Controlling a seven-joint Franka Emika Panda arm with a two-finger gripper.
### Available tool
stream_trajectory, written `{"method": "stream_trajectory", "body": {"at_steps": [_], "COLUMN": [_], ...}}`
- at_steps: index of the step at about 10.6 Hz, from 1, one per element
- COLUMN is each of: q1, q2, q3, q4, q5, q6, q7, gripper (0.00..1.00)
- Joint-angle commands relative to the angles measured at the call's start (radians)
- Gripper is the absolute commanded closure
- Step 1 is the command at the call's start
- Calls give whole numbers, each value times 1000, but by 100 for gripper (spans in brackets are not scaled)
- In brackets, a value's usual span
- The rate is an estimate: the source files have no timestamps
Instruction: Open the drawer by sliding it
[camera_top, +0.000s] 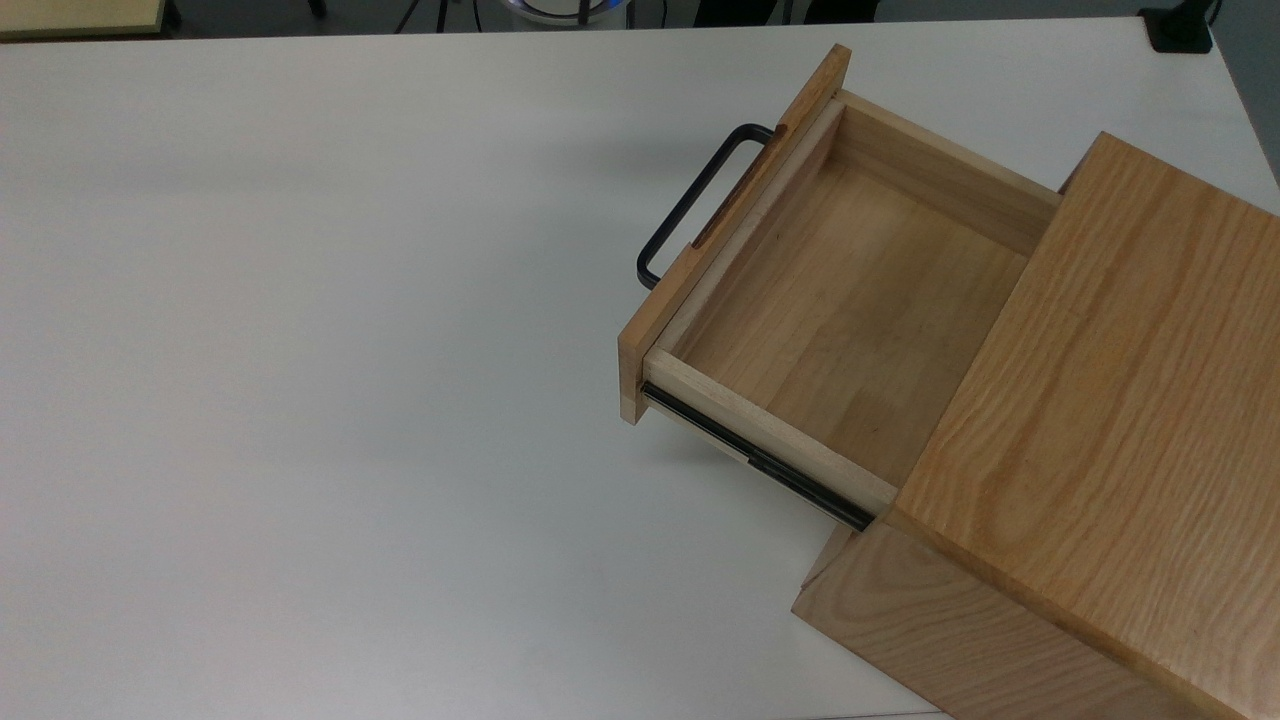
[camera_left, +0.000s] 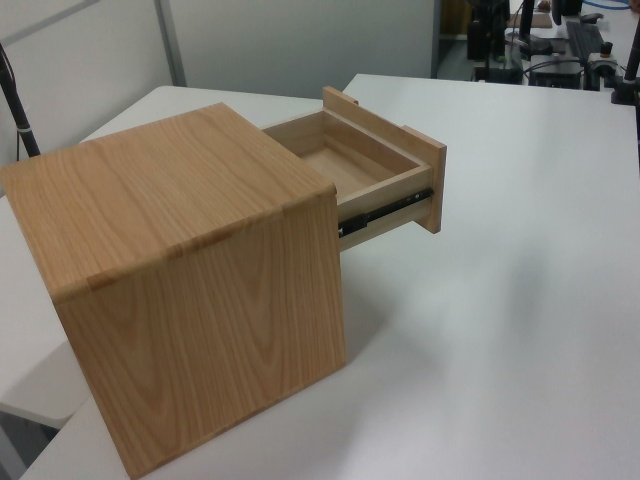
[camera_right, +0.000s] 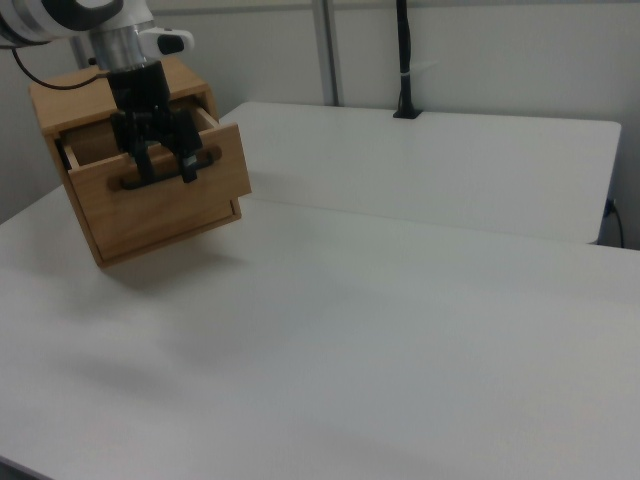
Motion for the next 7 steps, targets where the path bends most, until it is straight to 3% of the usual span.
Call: {"method": "stream_trajectory", "body": {"at_steps": [1, 7], "q1": [107, 107], "q2": [-11, -17], "q3": [-147, -161], "q4": [-9, -9], "q5": [98, 128], "q6": [84, 106], "q7": [-79, -117], "gripper": [0, 0]}}
